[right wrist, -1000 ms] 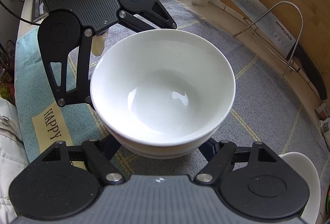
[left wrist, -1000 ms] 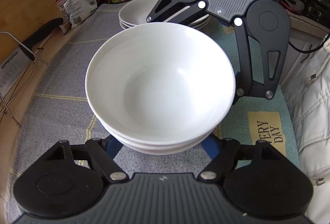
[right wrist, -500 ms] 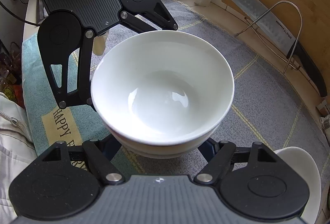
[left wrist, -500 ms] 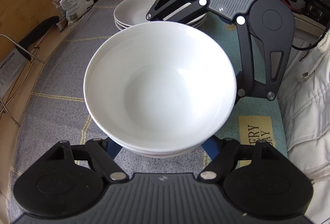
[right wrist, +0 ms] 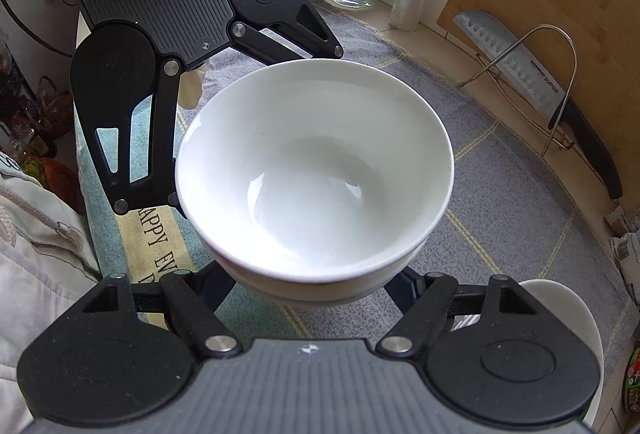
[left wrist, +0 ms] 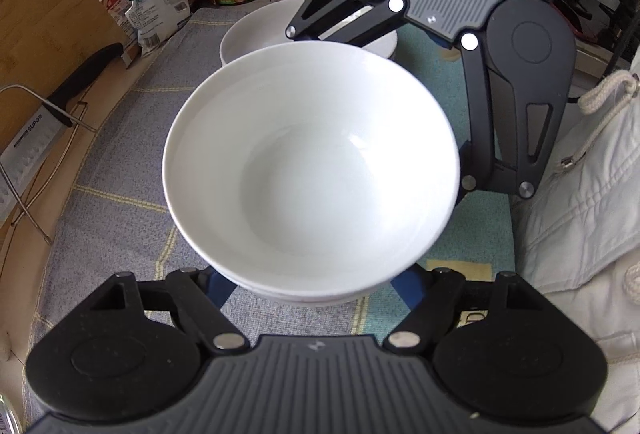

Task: Organize plates and bowls
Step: 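Carry the nested bowl stack with both grippers over the plate stack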

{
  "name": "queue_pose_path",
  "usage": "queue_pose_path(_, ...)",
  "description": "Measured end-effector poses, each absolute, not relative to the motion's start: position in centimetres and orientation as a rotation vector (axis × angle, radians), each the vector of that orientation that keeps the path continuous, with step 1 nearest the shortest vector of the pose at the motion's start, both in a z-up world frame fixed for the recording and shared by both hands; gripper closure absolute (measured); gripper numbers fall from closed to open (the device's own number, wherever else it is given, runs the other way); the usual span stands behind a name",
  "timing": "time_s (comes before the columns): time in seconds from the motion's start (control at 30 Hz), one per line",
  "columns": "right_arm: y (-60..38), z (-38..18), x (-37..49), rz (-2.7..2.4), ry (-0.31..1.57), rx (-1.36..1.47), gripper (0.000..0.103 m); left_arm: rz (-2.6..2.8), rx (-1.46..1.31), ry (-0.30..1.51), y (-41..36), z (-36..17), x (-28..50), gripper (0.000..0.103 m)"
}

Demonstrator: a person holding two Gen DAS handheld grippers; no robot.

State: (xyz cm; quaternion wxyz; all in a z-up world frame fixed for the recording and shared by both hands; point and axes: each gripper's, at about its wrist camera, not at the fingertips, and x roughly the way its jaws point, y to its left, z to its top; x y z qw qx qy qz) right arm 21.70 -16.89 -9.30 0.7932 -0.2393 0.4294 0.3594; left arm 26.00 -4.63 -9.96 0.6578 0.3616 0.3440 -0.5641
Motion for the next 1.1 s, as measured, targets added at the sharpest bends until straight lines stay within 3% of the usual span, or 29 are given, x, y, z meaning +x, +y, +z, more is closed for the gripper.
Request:
queue_pose_path(0.53, -24.5, -6.4, 21.0, 0.745, 0.884, -0.566, 0.020, -1.264, 0.823, 0.730, -11.5, -6.9, 27.6, 0.024)
queue_pose_path(1.1, -32.4, -6.6, 23.4, 0.628, 0.900, -0.544, 0.020, -1.308, 0.899, 0.666, -20.5, -7.5, 29.3, 0.024)
